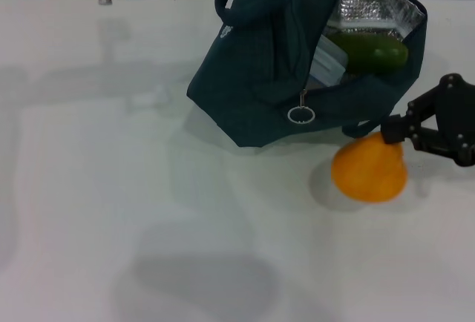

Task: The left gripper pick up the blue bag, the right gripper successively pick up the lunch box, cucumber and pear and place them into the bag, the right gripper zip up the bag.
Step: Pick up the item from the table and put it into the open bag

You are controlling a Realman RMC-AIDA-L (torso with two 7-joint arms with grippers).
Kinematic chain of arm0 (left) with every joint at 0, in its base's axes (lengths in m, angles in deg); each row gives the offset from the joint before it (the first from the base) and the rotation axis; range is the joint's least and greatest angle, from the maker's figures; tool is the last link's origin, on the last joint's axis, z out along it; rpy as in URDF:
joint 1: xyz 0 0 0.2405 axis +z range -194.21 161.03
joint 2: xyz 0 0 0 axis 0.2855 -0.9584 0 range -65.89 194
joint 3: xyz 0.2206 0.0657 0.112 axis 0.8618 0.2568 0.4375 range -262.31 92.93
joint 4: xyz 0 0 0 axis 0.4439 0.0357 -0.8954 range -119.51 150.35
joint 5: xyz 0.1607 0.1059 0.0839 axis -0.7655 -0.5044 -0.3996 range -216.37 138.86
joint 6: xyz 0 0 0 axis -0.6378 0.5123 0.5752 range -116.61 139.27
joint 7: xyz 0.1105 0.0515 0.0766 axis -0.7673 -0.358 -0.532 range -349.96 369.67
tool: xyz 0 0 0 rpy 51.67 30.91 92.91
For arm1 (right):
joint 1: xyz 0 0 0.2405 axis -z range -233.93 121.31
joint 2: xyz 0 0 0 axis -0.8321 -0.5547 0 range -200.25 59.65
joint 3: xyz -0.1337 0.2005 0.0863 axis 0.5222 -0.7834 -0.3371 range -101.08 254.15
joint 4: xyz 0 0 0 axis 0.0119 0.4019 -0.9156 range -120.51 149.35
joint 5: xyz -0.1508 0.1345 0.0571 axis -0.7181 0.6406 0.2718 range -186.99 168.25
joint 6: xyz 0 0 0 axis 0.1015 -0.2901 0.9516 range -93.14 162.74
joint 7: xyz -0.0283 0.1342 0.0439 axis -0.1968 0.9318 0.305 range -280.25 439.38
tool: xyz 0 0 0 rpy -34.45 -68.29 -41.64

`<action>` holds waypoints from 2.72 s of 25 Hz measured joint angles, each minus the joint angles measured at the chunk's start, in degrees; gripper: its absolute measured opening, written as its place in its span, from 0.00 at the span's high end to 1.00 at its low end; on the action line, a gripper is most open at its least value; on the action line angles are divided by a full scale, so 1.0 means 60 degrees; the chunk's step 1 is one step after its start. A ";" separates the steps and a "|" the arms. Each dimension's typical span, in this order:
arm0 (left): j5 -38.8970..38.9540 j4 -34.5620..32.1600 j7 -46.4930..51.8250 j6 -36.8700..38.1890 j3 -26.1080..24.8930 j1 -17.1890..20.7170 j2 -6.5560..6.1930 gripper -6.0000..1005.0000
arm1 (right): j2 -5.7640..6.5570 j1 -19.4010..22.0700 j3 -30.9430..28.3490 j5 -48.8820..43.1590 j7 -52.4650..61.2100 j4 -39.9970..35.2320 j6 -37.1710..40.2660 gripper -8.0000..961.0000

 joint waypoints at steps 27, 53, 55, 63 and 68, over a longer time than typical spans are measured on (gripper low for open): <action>-0.0017 0.0004 0.0384 0.0380 0.0023 -0.0062 0.0096 0.95 | 0.0044 -0.0199 -0.0449 0.1819 -0.0039 -0.1461 -0.2072 0.95; 0.0279 0.0003 0.0837 0.1361 -0.0002 0.0015 0.0377 0.95 | -0.0329 -0.0309 0.0822 0.1783 -0.0849 -0.1127 -0.3001 0.95; 0.0279 0.0005 0.0831 0.1356 -0.0001 0.0029 0.0377 0.95 | -0.0321 -0.0315 0.0789 0.1801 -0.0709 -0.1199 -0.2736 0.95; 0.0290 0.0012 0.0828 0.1358 0.0000 0.0083 0.0412 0.95 | -0.0380 -0.0248 0.0695 0.1863 -0.0528 -0.1498 -0.2541 0.95; 0.0375 0.0018 0.0834 0.1418 0.0006 0.0130 0.0422 0.95 | -0.0442 -0.0230 0.0541 0.2065 -0.0776 -0.1457 -0.2828 0.95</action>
